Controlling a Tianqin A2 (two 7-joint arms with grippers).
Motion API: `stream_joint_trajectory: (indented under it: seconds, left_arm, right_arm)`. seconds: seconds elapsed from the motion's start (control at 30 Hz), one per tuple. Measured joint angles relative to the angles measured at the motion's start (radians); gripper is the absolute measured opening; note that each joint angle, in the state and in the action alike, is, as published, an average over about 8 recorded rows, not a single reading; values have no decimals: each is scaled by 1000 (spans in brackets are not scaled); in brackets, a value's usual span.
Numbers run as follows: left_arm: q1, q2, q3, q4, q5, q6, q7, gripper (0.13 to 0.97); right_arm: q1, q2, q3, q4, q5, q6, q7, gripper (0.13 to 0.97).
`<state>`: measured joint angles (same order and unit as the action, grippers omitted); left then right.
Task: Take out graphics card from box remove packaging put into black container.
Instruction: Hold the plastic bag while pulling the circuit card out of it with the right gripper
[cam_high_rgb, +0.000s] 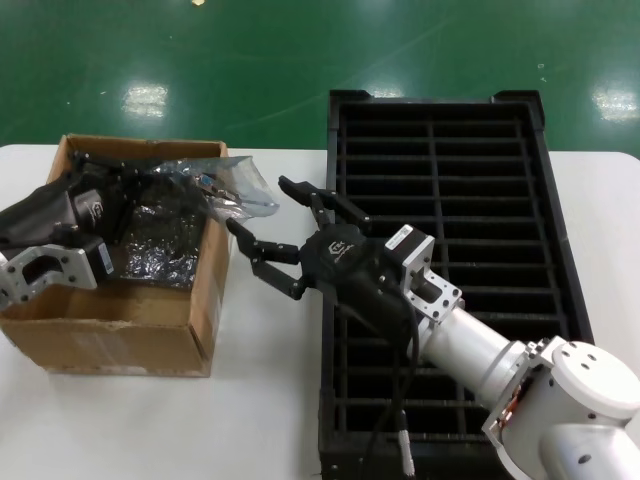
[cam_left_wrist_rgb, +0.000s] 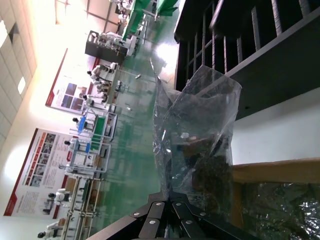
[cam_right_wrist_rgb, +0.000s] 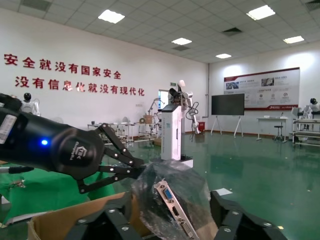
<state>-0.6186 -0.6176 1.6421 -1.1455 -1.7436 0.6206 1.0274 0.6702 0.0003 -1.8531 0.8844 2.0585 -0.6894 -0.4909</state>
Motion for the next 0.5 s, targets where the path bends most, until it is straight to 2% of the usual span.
stream_joint_trajectory:
  seconds: [0.07,0.33,0.5]
  left_arm:
    - [8,-2,-4,-9,-4,4,1,140]
    - [43,-11,-23,-44,-17,9,-7,140]
    - [57,-15,-34,-56,-23,10,-11,140]
  right_arm:
    - [15,0,-9,-25,23,-4,-21,641]
    - [78,0,-66,-125,128,18,-117,423]
    - [111,0,-118,-175,197,54,-174,342]
